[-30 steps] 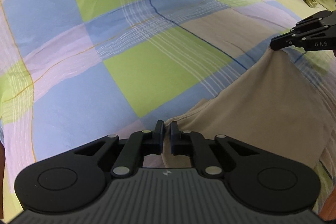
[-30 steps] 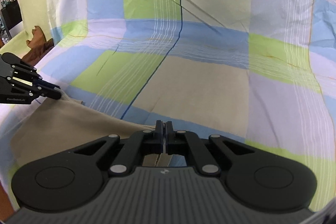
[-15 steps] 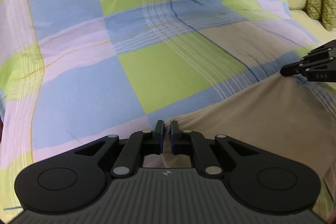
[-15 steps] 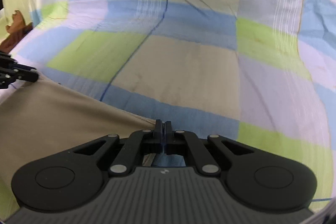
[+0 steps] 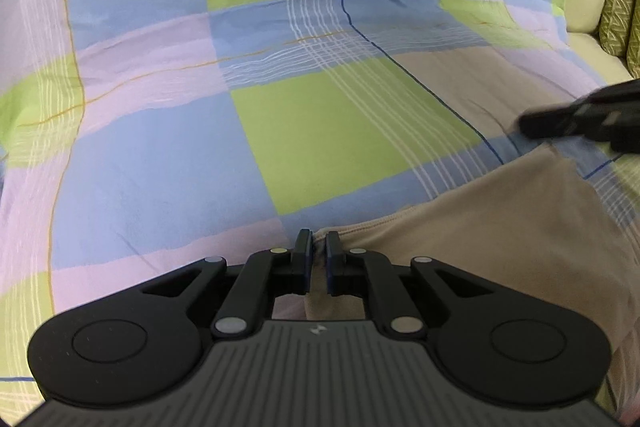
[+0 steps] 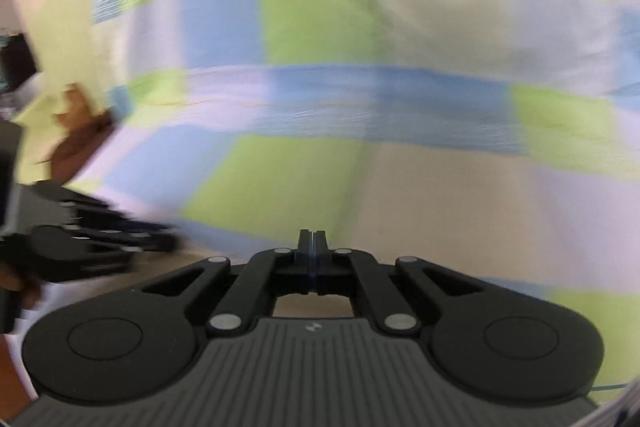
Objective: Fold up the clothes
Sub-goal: 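Lift the edge with both grippers and fold it over the tank top, then open both grippers and release the folded square, then pull both grippers back from the folded square on the sheet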
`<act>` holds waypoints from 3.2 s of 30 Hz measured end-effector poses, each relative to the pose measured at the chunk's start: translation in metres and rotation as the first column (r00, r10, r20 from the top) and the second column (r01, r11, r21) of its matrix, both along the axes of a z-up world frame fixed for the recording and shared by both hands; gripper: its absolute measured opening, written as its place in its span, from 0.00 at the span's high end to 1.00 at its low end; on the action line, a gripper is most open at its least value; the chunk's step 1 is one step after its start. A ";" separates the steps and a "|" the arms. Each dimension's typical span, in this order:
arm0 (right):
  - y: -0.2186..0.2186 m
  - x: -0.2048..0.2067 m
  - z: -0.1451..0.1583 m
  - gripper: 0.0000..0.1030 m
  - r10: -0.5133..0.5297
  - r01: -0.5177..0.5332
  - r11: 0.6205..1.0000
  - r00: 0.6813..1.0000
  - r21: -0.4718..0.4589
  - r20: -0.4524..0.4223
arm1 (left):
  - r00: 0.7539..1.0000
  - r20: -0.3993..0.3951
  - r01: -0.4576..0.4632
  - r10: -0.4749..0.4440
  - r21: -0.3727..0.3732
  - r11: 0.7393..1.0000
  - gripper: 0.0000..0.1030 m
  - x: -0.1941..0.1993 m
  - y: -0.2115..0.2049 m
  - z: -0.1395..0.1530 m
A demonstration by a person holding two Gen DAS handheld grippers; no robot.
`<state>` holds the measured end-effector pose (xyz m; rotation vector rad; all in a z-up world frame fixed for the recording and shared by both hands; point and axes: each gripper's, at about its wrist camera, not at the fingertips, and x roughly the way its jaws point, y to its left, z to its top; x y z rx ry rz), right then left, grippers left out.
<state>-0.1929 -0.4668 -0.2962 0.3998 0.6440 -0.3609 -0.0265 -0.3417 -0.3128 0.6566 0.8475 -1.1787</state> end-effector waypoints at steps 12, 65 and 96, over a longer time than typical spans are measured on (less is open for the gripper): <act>0.027 0.046 -0.027 1.00 0.061 -0.061 0.996 0.998 0.071 0.002 | 1.000 -0.026 -0.006 0.006 -0.014 1.000 0.92 0.006 0.001 -0.002; 0.101 -0.116 -0.028 0.93 -0.098 0.099 0.995 0.990 0.009 -0.104 | 0.999 0.052 -0.001 -0.001 0.036 0.999 0.85 -0.112 0.082 0.030; 0.151 -0.172 0.003 0.15 -0.499 0.534 0.820 0.843 0.204 -0.204 | 0.931 -0.054 -0.313 0.362 0.395 0.864 0.26 -0.120 0.093 0.058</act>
